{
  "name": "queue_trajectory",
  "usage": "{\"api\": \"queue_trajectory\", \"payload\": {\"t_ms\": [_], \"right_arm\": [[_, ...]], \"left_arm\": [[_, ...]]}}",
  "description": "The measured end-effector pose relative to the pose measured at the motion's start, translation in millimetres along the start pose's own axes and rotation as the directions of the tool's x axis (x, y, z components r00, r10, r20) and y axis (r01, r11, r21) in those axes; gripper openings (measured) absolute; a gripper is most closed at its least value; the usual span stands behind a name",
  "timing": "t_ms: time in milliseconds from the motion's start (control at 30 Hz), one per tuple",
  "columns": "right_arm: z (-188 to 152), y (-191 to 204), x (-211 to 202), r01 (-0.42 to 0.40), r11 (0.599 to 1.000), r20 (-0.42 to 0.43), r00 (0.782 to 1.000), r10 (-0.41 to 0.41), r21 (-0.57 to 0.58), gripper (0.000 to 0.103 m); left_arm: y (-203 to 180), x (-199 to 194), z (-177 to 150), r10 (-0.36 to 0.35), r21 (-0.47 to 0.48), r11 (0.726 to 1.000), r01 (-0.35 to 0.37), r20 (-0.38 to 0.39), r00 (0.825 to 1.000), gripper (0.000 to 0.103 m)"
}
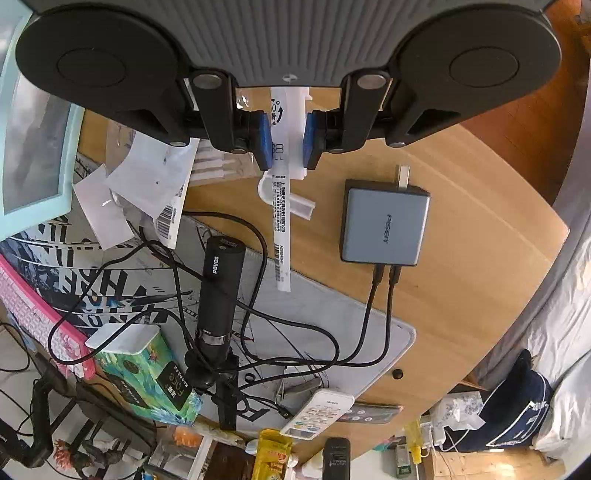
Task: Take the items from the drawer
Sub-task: 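Lower the strip onto the desk and open the left tool, then withdraw the left tool and bring the right tool to the drawer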
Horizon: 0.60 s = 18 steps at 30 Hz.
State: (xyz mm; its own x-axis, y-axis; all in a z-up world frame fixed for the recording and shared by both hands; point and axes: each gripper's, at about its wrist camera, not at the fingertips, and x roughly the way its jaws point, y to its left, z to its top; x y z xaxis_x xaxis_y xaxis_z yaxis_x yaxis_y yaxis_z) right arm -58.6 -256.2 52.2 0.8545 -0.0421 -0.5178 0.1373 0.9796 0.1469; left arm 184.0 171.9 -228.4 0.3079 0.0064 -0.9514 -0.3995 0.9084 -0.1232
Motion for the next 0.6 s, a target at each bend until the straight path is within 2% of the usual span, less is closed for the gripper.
{"api": "queue_trajectory", "payload": {"t_ms": [100, 133, 167, 200, 233, 300, 400, 500, 600], "right_arm": [[0, 2, 0, -0.001, 1.0, 0.002, 1.0, 0.001, -0.003, 0.103], [0, 3, -1, -0.003, 1.0, 0.003, 1.0, 0.003, -0.004, 0.103], [0, 3, -1, -0.005, 1.0, 0.004, 1.0, 0.005, -0.005, 0.103], [0, 3, -1, -0.007, 1.0, 0.005, 1.0, 0.007, -0.006, 0.103], [0, 3, -1, -0.009, 1.0, 0.005, 1.0, 0.009, -0.006, 0.103], [0, 3, 0, -0.014, 1.0, 0.004, 1.0, 0.014, -0.006, 0.103], [-1, 2, 0, -0.024, 1.0, 0.003, 1.0, 0.024, -0.006, 0.103], [-2, 1, -2, -0.036, 0.999, 0.007, 0.999, 0.036, -0.006, 0.103], [-2, -3, -4, -0.046, 0.999, 0.011, 0.999, 0.046, -0.002, 0.103]], "left_arm": [[0, 0, 2, 0.004, 0.012, 1.0, -0.004, 0.01, 1.0, 0.02], [0, 0, 3, -0.002, 0.013, 1.0, 0.002, 0.013, 1.0, 0.031], [0, -1, 4, -0.001, 0.015, 1.0, 0.001, 0.015, 1.0, 0.035], [0, -2, 5, -0.002, 0.015, 1.0, 0.002, 0.02, 1.0, 0.043], [0, -3, 6, -0.004, 0.015, 1.0, 0.003, 0.026, 1.0, 0.056], [2, -8, 6, -0.006, 0.011, 1.0, 0.005, 0.045, 0.999, 0.066], [0, -13, 7, -0.001, 0.024, 1.0, -0.001, 0.057, 0.998, 0.067], [0, -20, 8, 0.007, 0.028, 1.0, -0.009, 0.063, 0.998, 0.076], [0, -29, 7, 0.022, 0.032, 0.999, -0.025, 0.08, 0.997, 0.077]]}}
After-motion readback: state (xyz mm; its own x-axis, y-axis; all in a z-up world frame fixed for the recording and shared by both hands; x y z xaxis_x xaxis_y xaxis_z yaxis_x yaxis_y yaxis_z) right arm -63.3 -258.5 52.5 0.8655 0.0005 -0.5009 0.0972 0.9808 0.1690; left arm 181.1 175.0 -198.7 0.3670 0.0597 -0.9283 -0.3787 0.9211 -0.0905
